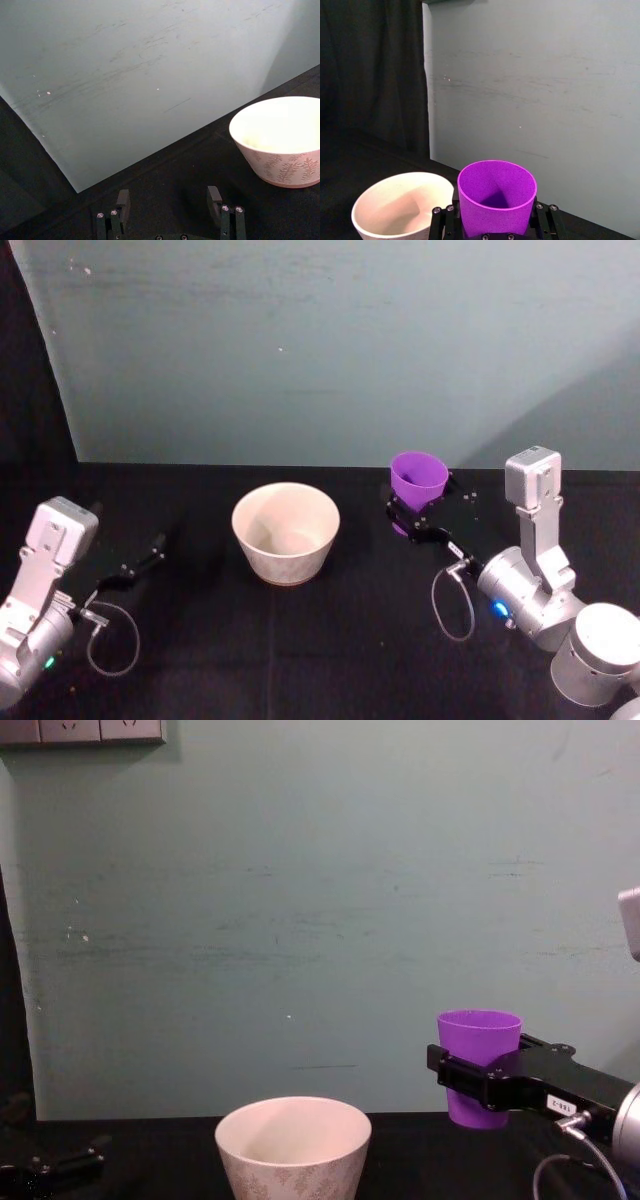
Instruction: Pick up the cup and pour the mung beans from the cup into the bowl.
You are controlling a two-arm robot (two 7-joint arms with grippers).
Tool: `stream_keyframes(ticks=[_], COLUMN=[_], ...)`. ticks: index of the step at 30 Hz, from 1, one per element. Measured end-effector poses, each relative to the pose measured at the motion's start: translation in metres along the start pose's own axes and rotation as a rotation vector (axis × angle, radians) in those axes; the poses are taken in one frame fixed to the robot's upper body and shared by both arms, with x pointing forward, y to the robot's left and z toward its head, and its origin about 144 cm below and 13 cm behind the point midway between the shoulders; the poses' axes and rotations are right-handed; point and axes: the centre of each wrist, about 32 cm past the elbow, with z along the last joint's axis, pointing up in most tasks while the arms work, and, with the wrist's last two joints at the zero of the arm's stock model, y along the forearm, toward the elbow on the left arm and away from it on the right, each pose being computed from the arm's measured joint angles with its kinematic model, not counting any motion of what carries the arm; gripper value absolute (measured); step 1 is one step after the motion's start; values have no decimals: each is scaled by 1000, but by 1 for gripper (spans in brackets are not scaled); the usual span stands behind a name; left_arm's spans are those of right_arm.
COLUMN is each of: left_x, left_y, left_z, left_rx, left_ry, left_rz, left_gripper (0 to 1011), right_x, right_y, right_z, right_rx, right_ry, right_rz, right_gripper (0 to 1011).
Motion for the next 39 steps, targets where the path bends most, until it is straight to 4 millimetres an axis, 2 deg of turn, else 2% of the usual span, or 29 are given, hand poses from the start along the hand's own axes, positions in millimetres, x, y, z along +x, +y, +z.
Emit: stream_keyframes(ticks=[39], left_x=[0], left_y=[0], left_z=[0], left_rx=[0], left_ry=[0], left_rz=[0], left_gripper=[1011], right_x=[0], right_y=[0], right_z=[0], right_rx=[0], right_ry=[0], right_rz=[0], right_gripper=[732])
